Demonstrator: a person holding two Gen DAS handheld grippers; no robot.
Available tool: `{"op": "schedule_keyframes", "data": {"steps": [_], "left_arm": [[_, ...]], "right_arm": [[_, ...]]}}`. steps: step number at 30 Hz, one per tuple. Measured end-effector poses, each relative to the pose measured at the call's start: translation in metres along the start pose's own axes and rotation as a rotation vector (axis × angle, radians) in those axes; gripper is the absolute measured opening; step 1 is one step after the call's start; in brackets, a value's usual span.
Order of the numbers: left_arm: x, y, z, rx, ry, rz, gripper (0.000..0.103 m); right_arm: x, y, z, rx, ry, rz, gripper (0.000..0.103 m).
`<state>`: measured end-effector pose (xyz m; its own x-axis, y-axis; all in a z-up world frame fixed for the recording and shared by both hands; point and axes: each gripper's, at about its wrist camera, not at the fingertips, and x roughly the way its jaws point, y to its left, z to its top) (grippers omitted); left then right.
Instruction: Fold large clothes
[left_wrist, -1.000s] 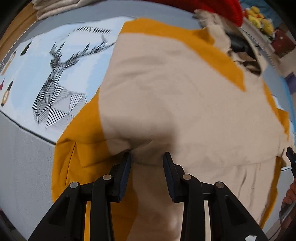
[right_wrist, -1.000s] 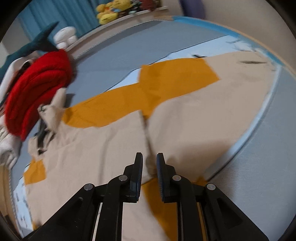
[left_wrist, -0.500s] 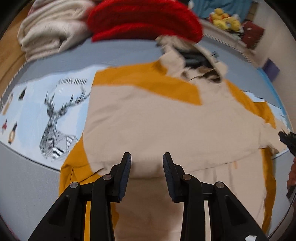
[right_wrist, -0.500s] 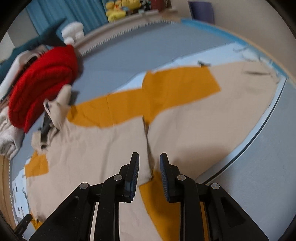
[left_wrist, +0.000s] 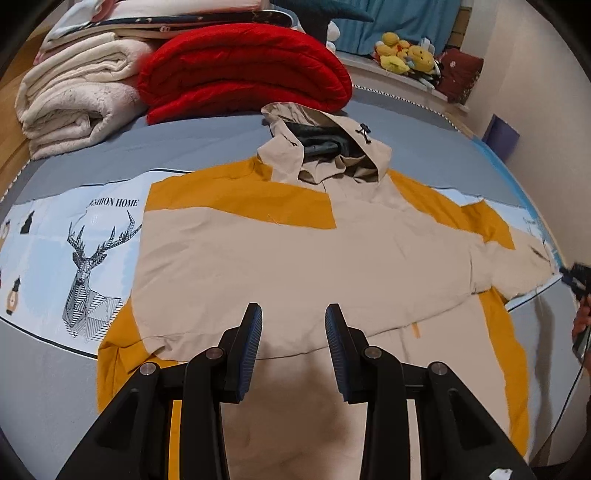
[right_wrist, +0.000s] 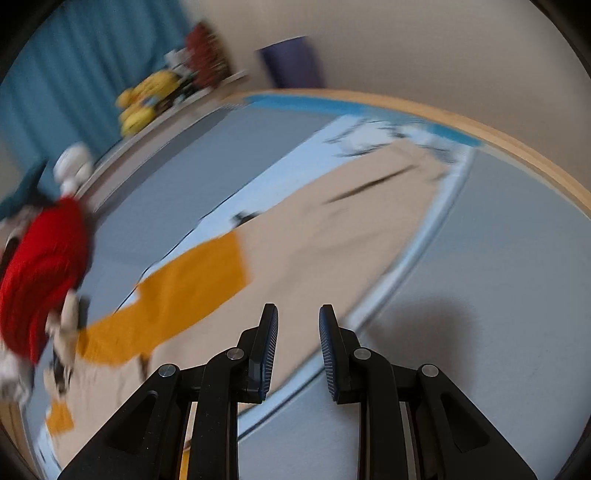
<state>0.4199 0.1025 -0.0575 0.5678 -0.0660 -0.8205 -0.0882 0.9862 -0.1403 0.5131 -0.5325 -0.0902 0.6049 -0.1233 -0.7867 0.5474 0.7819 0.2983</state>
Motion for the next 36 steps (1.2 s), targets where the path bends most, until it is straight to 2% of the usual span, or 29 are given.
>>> {"op": "schedule_keyframes", "data": {"steps": [4,6,11,19,24,30,31,32,33,36], "left_arm": [[0.001,0.001,0.001,-0.006,0.005,-0.002,0.032],[0.002,0.003,0.001,-0.013,0.004,0.001,0.032],[0.008,0.009,0.0,-0.04,0.014,0.008,0.032],[0.011,0.011,-0.001,-0.022,0.005,0.015,0.032],[0.016,0.013,0.001,-0.032,0.007,0.025,0.032],[0.017,0.015,0.001,-0.033,0.005,0.029,0.032],[0.017,0.015,0.001,-0.037,0.006,0.027,0.032],[0.016,0.016,0.001,-0.042,0.008,0.025,0.032],[0.016,0.016,0.002,-0.046,0.01,0.019,0.032],[0.011,0.017,0.004,-0.046,0.004,0.006,0.032]], "right_arm": [[0.022,-0.048,0.026,0.06,-0.012,-0.027,0.025],[0.042,-0.064,0.038,0.057,0.011,-0.043,0.025],[0.084,-0.097,0.064,0.092,0.076,0.0,0.025],[0.135,-0.127,0.074,0.203,0.141,-0.006,0.033],[0.148,-0.132,0.087,0.216,0.116,0.015,0.033],[0.157,-0.125,0.099,0.199,0.1,-0.019,0.033],[0.157,-0.122,0.101,0.189,0.096,-0.033,0.031],[0.154,-0.12,0.101,0.182,0.09,-0.043,0.017],[0.151,-0.116,0.104,0.169,0.076,-0.054,0.01],[0.128,-0.098,0.111,0.135,0.001,-0.059,0.005]]}}
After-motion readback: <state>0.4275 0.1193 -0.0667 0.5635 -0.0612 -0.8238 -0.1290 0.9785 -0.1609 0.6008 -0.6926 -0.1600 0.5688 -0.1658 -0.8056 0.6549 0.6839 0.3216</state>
